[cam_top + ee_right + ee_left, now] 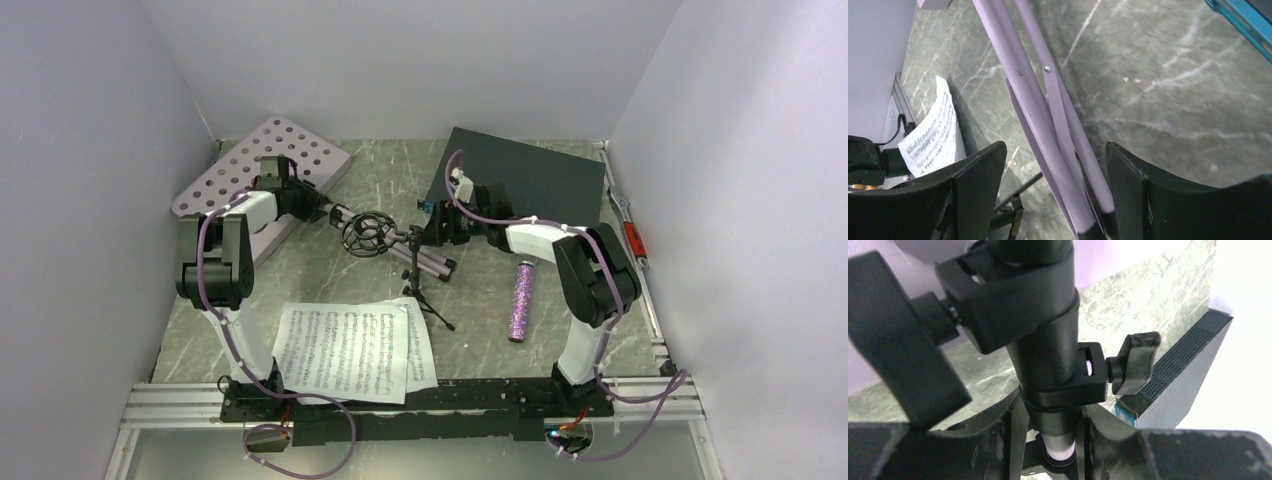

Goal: Set up the instrument practice props

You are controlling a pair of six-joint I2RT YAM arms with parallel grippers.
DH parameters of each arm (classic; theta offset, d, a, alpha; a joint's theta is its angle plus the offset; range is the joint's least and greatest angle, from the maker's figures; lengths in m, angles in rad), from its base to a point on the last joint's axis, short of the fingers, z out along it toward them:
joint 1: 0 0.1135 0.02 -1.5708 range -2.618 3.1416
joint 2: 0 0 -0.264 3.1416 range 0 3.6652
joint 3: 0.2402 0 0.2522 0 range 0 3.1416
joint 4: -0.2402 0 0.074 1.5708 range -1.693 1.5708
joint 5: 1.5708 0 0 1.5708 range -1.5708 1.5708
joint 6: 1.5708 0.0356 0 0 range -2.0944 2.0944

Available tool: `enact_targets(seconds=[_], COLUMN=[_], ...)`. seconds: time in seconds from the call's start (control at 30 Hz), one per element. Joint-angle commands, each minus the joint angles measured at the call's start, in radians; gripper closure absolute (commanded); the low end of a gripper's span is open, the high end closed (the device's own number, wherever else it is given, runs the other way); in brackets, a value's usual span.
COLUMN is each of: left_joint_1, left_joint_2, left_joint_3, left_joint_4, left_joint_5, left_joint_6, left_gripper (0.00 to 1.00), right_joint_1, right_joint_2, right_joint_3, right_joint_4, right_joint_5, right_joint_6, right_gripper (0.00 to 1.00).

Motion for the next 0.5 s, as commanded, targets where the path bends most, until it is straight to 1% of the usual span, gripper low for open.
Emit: enact_targets(seconds=[0.0,0.03,0.07,0.1,0.13,0.23,0.37,0.47], left_joint_1=[-0.037,-0.038,-0.039,-0.039,-0.039,-0.039,-0.04,-0.04], left_joint_2=[-0.046,-0.061,-0.08,-0.094,-0.106,-0.116,-0.108,-0.128], left_joint_3=[0.074,0.074,0.069,0.057,0.044,0.018,0.031,0.01], left_joint_4=[-0.062,-0.081,-0.09,-0.085,-0.065,-0.009,-0.017,0.005], left_joint_5=[-0.06,-0.083,-0.101,-0.109,-0.109,-0.089,-0.073,-0.092], left_joint_6=[0.147,0.15,0.152,0.151,0.149,0.143,0.124,0.118], left_gripper=[0.62,0.57,0.46,0.4,0.37,0.33,0.32,0.38], right_joint_1=[0.033,0.035,0.037,0.04,0.042,0.044,0.047,0.05], right_joint_2=[0.029,0.038,0.046,0.049,0.051,0.067,0.076,0.079], right_joint_3=[0.104,0.115,0.123,0.124,0.126,0.135,0.14,0.141], right_joint_4=[0.039,0.031,0.027,0.026,0.024,0.012,0.003,0.005], right_joint_5=[-0.045,-0.048,-0.046,-0.039,-0.03,-0.019,-0.013,-0.01], right_joint_6=[-0.025,-0.027,-0.03,-0.03,-0.034,-0.047,-0.05,-0.054], right_gripper=[0.22,0.22,0.22,0.21,0.21,0.21,0.2,0.2])
